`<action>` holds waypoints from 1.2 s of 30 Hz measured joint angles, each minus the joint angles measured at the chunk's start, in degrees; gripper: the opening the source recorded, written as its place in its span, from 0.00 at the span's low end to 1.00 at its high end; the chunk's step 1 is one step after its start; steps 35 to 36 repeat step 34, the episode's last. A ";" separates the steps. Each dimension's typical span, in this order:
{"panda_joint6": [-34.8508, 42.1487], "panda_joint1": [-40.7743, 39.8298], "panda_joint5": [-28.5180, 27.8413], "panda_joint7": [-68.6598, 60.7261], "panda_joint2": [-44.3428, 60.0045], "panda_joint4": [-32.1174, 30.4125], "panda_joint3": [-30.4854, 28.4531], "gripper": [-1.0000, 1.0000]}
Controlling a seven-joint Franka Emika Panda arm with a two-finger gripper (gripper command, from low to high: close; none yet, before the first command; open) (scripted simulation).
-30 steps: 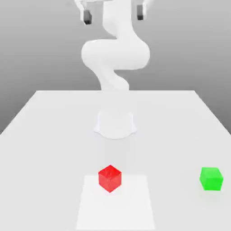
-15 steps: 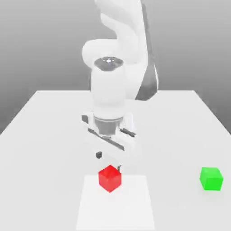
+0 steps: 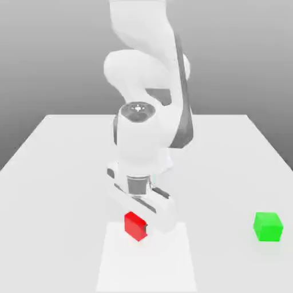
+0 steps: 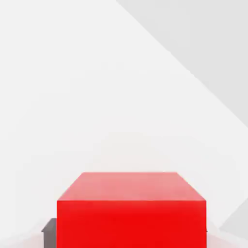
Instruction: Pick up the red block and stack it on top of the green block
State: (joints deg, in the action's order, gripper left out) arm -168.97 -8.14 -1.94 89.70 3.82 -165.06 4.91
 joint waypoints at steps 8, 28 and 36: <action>9.47 7.48 2.15 -11.76 -7.19 2.14 2.54 0.00; 13.61 31.12 -4.44 -51.98 4.36 17.46 13.43 0.00; 9.29 32.82 -8.52 -49.17 9.32 17.75 11.02 1.00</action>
